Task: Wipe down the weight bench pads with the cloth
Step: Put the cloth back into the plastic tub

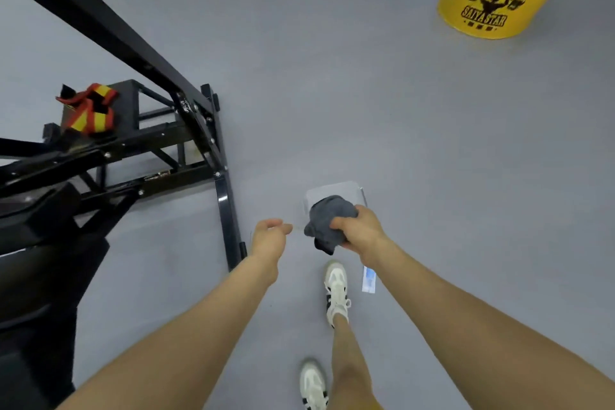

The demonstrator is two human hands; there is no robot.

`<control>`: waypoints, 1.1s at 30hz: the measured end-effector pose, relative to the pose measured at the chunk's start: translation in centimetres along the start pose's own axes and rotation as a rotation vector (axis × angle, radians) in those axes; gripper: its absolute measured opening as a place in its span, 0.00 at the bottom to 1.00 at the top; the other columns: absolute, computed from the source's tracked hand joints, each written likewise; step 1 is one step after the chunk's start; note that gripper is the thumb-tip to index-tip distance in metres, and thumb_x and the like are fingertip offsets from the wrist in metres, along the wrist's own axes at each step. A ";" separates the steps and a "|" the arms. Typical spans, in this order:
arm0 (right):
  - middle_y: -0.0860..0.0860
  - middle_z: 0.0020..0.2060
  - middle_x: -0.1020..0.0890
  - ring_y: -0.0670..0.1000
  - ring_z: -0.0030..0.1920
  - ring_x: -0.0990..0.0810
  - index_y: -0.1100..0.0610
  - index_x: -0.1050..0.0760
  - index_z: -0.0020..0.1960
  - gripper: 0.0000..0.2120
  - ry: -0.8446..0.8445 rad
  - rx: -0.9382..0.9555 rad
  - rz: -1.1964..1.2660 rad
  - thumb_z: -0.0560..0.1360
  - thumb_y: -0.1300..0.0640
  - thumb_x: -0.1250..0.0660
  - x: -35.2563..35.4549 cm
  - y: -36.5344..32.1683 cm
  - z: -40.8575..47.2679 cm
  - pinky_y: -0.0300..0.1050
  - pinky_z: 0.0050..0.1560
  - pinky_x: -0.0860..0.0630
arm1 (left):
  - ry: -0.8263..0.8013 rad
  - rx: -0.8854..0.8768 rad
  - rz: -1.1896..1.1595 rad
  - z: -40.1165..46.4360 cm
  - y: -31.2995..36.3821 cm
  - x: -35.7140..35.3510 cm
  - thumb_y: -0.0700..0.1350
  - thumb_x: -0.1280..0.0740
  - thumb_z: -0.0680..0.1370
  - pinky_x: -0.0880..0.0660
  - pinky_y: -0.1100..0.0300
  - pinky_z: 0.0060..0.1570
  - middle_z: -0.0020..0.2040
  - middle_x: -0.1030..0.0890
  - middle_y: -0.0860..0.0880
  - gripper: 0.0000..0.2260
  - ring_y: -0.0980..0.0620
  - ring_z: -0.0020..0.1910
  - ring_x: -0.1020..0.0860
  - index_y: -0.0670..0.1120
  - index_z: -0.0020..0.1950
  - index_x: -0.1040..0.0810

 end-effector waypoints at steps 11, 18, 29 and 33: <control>0.55 0.46 0.27 0.54 0.46 0.28 0.64 0.29 0.53 0.10 -0.026 -0.102 -0.401 0.73 0.67 0.35 -2.4 2.4 28.8 0.43 0.43 0.29 | -0.001 -0.022 0.253 24.0 0.7 -4.2 0.43 0.39 0.79 0.35 0.61 0.50 0.61 0.30 0.49 0.13 0.52 0.53 0.30 0.46 0.64 0.30; 0.55 0.49 0.26 0.55 0.49 0.27 0.65 0.30 0.60 0.14 -0.131 -0.110 -0.453 0.75 0.69 0.39 -7.6 9.5 44.3 0.47 0.53 0.28 | 0.056 -0.022 0.347 39.2 -5.5 -6.3 0.41 0.37 0.78 0.33 0.62 0.50 0.64 0.31 0.45 0.14 0.50 0.58 0.29 0.46 0.64 0.30; 0.56 0.47 0.28 0.54 0.46 0.28 0.63 0.38 0.63 0.17 -0.088 0.011 -0.803 0.76 0.66 0.40 -7.9 15.7 59.5 0.46 0.45 0.29 | -0.115 -0.237 0.568 55.3 -11.2 -12.7 0.40 0.37 0.77 0.32 0.55 0.64 0.68 0.35 0.49 0.21 0.49 0.67 0.33 0.51 0.69 0.33; 0.54 0.47 0.27 0.55 0.44 0.25 0.60 0.38 0.60 0.17 0.106 0.219 -0.834 0.75 0.65 0.36 -6.1 14.1 60.4 0.49 0.45 0.25 | -0.238 -0.320 0.683 56.2 -12.1 -15.9 0.39 0.36 0.77 0.34 0.53 0.66 0.68 0.34 0.49 0.22 0.47 0.66 0.32 0.49 0.70 0.33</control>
Point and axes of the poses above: each hand's wrist, its own z-axis towards the middle knuckle, its own x-axis out of the back of the hand, y = z × x, the point moved 8 cm from there along z, towards the middle knuckle
